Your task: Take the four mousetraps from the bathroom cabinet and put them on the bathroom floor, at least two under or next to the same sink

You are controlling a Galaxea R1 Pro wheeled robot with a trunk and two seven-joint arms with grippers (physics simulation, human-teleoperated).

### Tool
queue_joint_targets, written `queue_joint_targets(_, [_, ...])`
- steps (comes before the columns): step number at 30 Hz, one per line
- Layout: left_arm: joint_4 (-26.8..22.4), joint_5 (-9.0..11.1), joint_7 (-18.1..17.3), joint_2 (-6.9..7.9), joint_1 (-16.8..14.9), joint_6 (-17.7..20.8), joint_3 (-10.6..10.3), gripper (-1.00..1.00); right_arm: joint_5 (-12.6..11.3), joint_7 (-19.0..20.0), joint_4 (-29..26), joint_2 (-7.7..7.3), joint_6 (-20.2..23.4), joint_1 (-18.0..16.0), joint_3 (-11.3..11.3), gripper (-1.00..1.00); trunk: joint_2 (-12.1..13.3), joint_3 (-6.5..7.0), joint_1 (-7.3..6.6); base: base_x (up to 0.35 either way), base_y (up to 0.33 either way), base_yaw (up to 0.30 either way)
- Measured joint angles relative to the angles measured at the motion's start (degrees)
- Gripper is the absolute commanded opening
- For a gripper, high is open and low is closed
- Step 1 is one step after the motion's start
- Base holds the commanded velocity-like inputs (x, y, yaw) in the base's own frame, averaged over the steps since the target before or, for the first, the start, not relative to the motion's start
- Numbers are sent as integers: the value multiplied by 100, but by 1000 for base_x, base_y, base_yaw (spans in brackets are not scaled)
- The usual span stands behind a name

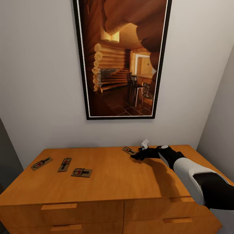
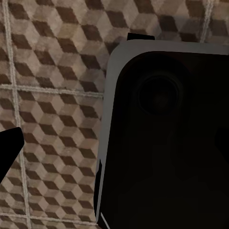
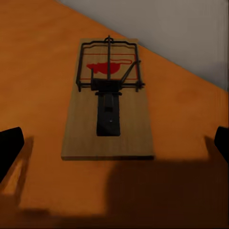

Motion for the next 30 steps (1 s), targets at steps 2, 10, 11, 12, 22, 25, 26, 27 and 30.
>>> queue_joint_targets(2, [0,0,0,2,0,0,0,100,-2,0,2,-20,-32,-2,0,100,0,0,0,0,0,0])
queue_joint_targets(10, [1,0,0,0,0,0,0,100,-4,0,4,-29,-53,-5,7,100,0,0,0,0,0,0])
queue_joint_targets(11, [1,0,0,0,0,0,0,100,-4,0,4,-29,-54,-5,8,100,0,0,0,0,0,0])
queue_joint_targets(12, [0,0,0,0,0,0,0,100,-4,0,4,-29,-54,-4,8,100,0,0,0,0,0,0])
queue_joint_targets(22, [1,0,0,7,0,0,0,100,-4,-3,11,-27,-55,-3,10,100,0,0,0,65,0,0])
queue_joint_targets(25, [2,0,0,8,0,0,0,100,-4,-4,12,-26,-55,-5,12,100,0,0,0,34,0,0])
queue_joint_targets(26, [2,0,0,7,0,0,0,100,-4,-5,12,-24,-55,-4,12,100,0,0,0,22,0,0])
queue_joint_targets(27, [1,0,2,7,0,0,0,100,-4,-6,12,-25,-55,-3,13,100,0,0,0,14,0,0])
queue_joint_targets(30, [0,0,1,6,0,0,0,100,-4,-6,13,-23,-55,-5,12,100,0,0,0,8,0,0])
